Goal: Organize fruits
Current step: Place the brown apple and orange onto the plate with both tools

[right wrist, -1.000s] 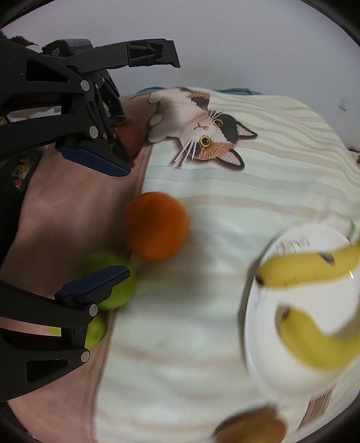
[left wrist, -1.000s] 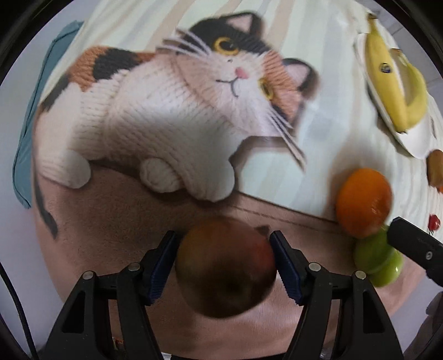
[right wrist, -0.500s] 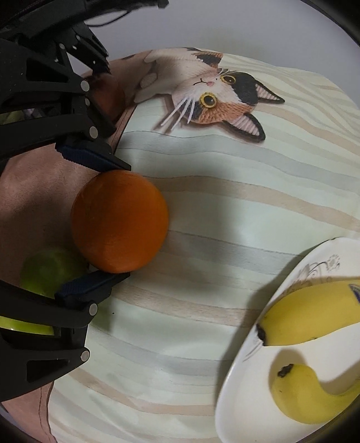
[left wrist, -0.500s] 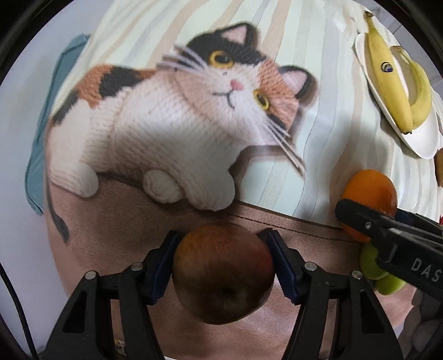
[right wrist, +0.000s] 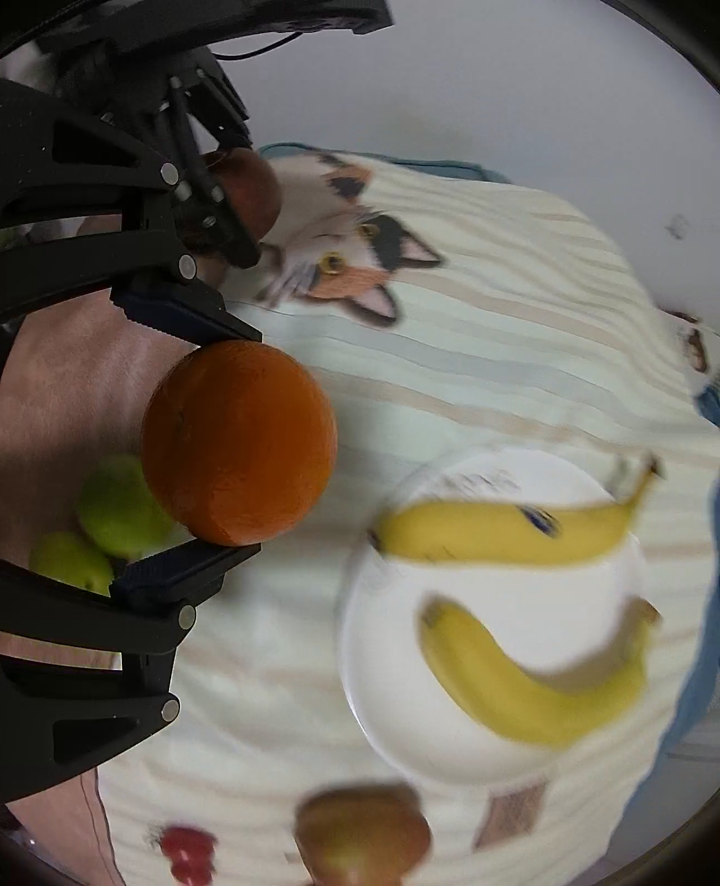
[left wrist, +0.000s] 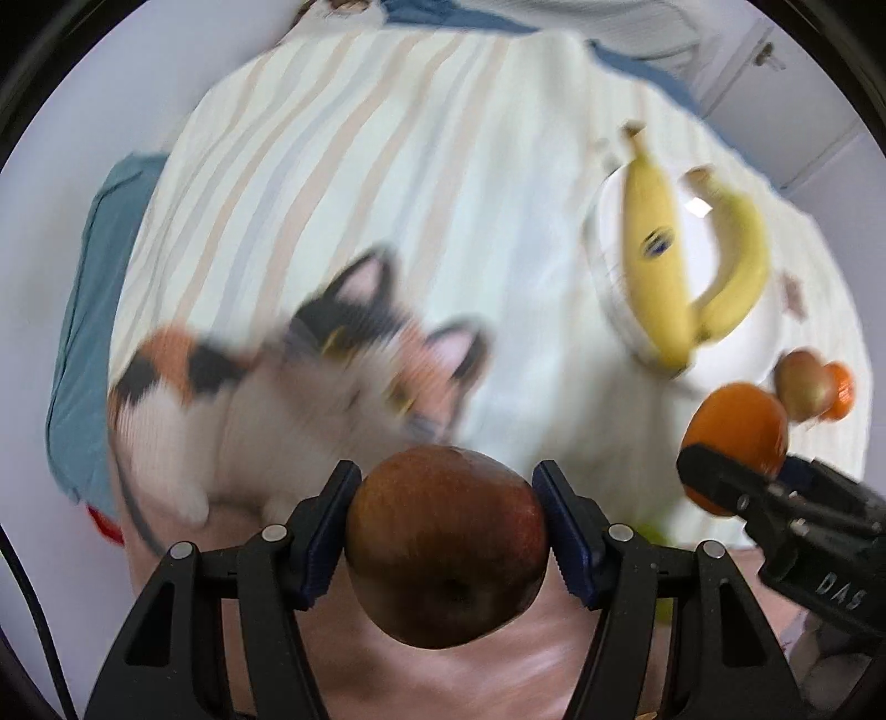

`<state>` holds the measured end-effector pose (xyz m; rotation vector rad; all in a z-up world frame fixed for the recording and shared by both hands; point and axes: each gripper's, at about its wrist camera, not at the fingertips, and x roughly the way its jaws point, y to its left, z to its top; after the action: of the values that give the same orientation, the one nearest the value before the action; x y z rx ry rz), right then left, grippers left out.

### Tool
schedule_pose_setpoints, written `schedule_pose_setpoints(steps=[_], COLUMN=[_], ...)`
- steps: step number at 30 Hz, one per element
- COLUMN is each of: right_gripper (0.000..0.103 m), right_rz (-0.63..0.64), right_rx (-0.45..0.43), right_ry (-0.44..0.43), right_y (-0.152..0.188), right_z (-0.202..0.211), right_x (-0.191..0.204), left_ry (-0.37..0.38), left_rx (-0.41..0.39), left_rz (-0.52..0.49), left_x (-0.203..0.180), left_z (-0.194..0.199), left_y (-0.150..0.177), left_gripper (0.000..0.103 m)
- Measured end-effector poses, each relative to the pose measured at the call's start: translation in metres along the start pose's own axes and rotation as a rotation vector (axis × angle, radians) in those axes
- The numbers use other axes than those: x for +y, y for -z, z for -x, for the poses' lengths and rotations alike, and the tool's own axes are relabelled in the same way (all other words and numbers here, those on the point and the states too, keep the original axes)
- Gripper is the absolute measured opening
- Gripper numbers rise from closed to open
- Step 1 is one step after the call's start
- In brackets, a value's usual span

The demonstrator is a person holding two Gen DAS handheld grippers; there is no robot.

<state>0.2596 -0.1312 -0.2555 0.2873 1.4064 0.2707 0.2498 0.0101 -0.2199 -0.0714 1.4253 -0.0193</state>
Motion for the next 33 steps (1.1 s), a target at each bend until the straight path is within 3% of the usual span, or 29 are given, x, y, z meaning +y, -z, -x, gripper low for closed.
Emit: schedule_pose_setpoints(steps=[7,10,17,22,26,33], right_gripper=[0.068,0.068,0.068,0.068,0.068,0.068], right_rz=[-0.089,-0.125,-0.085,-0.061,-0.087,-0.103], right_rx=[-0.116,-0.132,-0.146,-0.138,-0.116,-0.079], right_ry=[0.039,0.066,0.097,0.09,0.059,0.04], right_y=[-0.04,-0.059,-0.101,-0.121,-0.13,-0.136], right_z=[0.046,0.043,0.023,-0.001,-0.016,-0.036], right_x=[-0.052,-0.071,-0.08,-0.071,-0.072,-0.074], left_ry=[0.104,0.141,0.176,0.135,0.165,0.135], left_rx=[-0.045,-0.046,0.066,0.133,0.232,0.239], left_rz=[-0.091,-0.141,-0.263,-0.328,-0.367,-0.413], left_x=[-0.054,-0.073,-0.111,-0.132,-0.146,-0.155], left_z=[0.011,-0.003,-0.052,-0.084,-0.108,-0.12], left_y=[-0.079,-0.114,-0.198,-0.22,-0.223,-0.225], left_gripper=[0.062,0.062,0.062,0.062,0.062,0.063])
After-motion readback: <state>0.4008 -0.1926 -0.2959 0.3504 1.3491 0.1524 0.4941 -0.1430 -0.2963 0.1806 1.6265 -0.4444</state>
